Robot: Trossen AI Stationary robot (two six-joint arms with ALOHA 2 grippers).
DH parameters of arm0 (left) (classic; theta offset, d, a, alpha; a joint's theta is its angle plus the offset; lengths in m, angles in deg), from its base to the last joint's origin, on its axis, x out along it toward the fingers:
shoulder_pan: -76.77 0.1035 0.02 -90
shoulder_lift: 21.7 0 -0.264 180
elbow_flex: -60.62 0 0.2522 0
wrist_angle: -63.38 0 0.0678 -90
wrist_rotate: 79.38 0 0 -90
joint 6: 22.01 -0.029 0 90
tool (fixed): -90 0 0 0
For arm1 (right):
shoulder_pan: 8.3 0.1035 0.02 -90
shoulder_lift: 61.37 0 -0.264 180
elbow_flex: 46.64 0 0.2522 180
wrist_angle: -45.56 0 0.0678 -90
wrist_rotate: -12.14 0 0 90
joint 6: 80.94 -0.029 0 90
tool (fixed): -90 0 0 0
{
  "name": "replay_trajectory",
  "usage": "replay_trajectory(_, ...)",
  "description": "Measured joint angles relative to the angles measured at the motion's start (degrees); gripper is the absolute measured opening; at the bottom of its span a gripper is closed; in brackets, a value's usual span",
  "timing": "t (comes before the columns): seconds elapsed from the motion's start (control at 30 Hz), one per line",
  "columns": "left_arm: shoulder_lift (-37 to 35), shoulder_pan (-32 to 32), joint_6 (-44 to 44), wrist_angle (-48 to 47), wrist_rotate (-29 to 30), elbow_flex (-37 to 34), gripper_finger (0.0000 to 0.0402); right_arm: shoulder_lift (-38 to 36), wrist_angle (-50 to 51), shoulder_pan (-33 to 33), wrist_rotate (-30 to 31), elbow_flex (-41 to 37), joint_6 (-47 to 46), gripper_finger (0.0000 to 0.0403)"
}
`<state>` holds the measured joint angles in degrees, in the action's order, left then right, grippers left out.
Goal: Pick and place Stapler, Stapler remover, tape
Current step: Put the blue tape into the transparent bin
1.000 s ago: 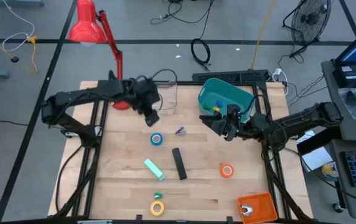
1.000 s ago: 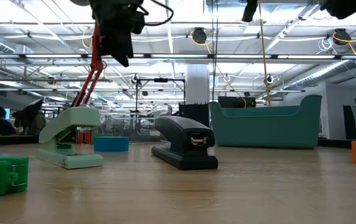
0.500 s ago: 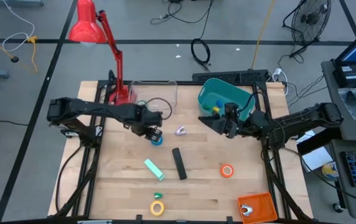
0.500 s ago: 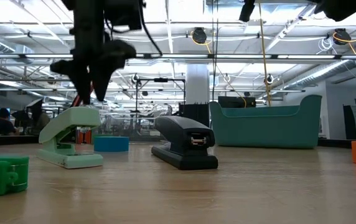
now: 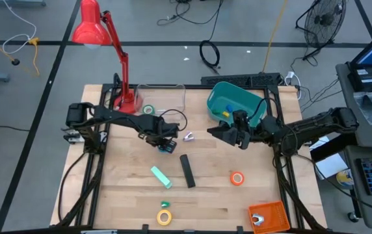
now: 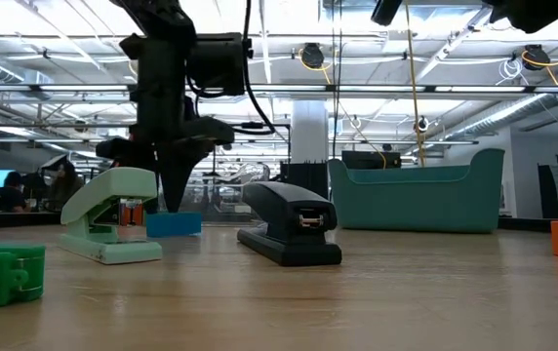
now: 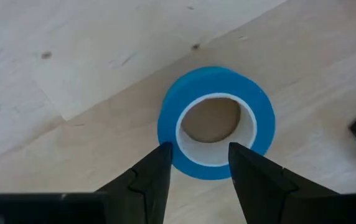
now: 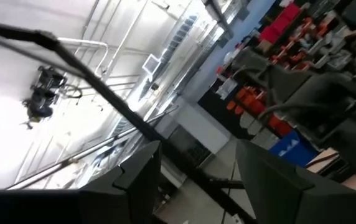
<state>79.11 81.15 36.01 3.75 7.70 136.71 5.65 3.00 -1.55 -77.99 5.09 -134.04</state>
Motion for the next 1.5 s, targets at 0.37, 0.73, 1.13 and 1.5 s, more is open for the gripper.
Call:
replay_trajectory(0.37, 0.0, -0.3, -0.5, 0.2, -0.5, 0.0, 0.0168, 0.0, -0.8, 0.1, -1.7, 0.0, 0.2, 0.0201)
replay_trajectory(0.73, -2.9, 0.8, -0.9, -2.2, 0.4, -0.3, 0.0168, 0.0, -0.9, 0.1, -1.7, 0.0, 0.0, 0.0201)
replay_trajectory(1.13, -1.6, 2.1, -3.0, -1.9, 2.6, -0.2, 0.0168, 0.0, -0.9, 0.1, -1.7, 0.0, -0.2, 0.0201)
replay_trajectory(1.5, 1.9, 2.3, -3.6, -1.1, -0.4, -0.3, 0.0150, 0.0, -0.9, 0.1, -1.9, 0.0, -0.2, 0.0201)
